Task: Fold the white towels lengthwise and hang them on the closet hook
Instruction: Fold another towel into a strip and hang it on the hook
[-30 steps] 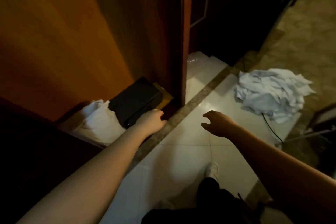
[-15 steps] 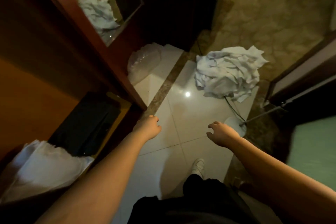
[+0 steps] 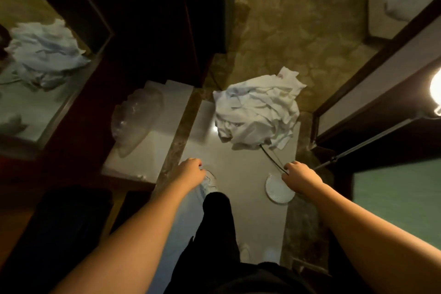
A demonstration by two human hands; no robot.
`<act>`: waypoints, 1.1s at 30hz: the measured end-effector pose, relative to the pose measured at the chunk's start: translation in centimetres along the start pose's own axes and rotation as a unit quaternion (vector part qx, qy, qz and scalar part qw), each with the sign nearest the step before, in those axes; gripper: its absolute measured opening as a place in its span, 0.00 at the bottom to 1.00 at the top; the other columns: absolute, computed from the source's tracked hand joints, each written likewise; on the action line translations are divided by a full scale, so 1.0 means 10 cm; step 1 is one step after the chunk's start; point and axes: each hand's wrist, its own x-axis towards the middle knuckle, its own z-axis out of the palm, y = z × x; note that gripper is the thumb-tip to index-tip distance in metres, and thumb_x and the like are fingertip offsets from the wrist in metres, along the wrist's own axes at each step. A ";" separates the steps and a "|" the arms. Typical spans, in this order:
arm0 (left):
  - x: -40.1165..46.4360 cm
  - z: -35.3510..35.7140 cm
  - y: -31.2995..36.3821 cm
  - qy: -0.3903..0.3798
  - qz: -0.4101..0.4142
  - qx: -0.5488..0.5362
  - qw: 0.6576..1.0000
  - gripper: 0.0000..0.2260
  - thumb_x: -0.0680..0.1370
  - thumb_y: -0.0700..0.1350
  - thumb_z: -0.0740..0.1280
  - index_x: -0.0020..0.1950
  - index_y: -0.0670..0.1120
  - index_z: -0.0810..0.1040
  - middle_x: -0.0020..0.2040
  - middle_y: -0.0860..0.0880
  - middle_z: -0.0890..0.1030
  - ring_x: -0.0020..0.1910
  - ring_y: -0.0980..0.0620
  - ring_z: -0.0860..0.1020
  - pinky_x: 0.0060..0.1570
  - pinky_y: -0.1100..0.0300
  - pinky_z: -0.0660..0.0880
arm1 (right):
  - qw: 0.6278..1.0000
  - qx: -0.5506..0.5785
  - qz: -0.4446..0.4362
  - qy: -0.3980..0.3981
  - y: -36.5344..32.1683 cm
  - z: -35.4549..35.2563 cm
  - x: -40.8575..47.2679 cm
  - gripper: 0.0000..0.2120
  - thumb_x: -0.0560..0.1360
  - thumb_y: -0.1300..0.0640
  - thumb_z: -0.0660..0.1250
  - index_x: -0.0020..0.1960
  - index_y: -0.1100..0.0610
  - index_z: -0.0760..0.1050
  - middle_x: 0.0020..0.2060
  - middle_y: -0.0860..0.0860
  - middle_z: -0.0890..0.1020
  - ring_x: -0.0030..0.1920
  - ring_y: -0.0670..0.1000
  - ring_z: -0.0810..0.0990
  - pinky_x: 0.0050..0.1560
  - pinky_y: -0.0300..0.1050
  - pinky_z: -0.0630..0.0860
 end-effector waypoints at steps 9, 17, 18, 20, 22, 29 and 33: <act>2.01 -0.89 0.61 -0.072 0.056 0.064 0.994 0.16 0.82 0.48 0.59 0.67 0.48 0.76 0.68 0.45 0.75 0.60 0.43 0.77 0.54 0.55 0.73 | 0.991 0.088 0.092 -0.029 -0.09 -0.77 1.42 0.21 0.79 0.50 0.59 0.71 0.54 0.72 0.68 0.54 0.73 0.66 0.57 0.73 0.62 0.50 0.72; 3.53 -1.29 1.18 -0.093 0.064 0.077 0.991 0.13 0.81 0.48 0.61 0.61 0.45 0.78 0.61 0.42 0.79 0.57 0.42 0.78 0.46 0.58 0.70 | 0.988 0.138 0.067 -0.031 -0.06 -1.23 2.73 0.18 0.81 0.53 0.59 0.69 0.55 0.73 0.66 0.55 0.75 0.64 0.57 0.74 0.60 0.49 0.73; 3.72 -1.25 1.25 -0.097 0.062 0.072 0.991 0.13 0.82 0.48 0.61 0.61 0.45 0.79 0.60 0.41 0.79 0.57 0.42 0.78 0.45 0.58 0.70 | 0.987 0.141 0.065 -0.034 -0.01 -1.25 2.93 0.18 0.81 0.54 0.59 0.68 0.56 0.73 0.65 0.56 0.75 0.64 0.58 0.74 0.60 0.50 0.73; 4.08 -1.14 1.38 -0.104 0.049 0.048 0.992 0.12 0.81 0.49 0.61 0.59 0.46 0.79 0.58 0.42 0.80 0.55 0.42 0.78 0.45 0.58 0.69 | 0.986 0.150 0.062 -0.032 0.09 -1.25 3.37 0.17 0.80 0.55 0.60 0.66 0.59 0.75 0.64 0.58 0.75 0.63 0.59 0.74 0.62 0.51 0.73; 4.43 -0.95 1.48 -0.110 0.022 0.015 0.994 0.10 0.80 0.50 0.62 0.55 0.47 0.79 0.53 0.43 0.81 0.49 0.44 0.79 0.43 0.57 0.70 | 0.984 0.166 0.060 -0.036 0.18 -1.18 3.83 0.17 0.80 0.55 0.61 0.66 0.60 0.76 0.64 0.59 0.76 0.63 0.59 0.74 0.62 0.49 0.73; 5.65 -0.08 1.66 -0.151 -0.010 0.007 0.988 0.08 0.80 0.47 0.63 0.54 0.47 0.79 0.50 0.45 0.81 0.45 0.48 0.78 0.44 0.57 0.74 | 0.980 0.182 0.061 -0.050 0.50 -0.78 5.40 0.20 0.80 0.54 0.63 0.71 0.59 0.72 0.67 0.57 0.73 0.67 0.58 0.72 0.65 0.49 0.70; 6.44 0.26 1.85 -0.119 0.003 -0.003 0.993 0.14 0.80 0.47 0.64 0.63 0.43 0.78 0.61 0.42 0.79 0.56 0.42 0.78 0.52 0.57 0.72 | 0.981 0.171 0.046 0.083 0.69 -0.80 6.22 0.23 0.79 0.54 0.67 0.71 0.61 0.70 0.70 0.61 0.70 0.68 0.61 0.69 0.66 0.52 0.67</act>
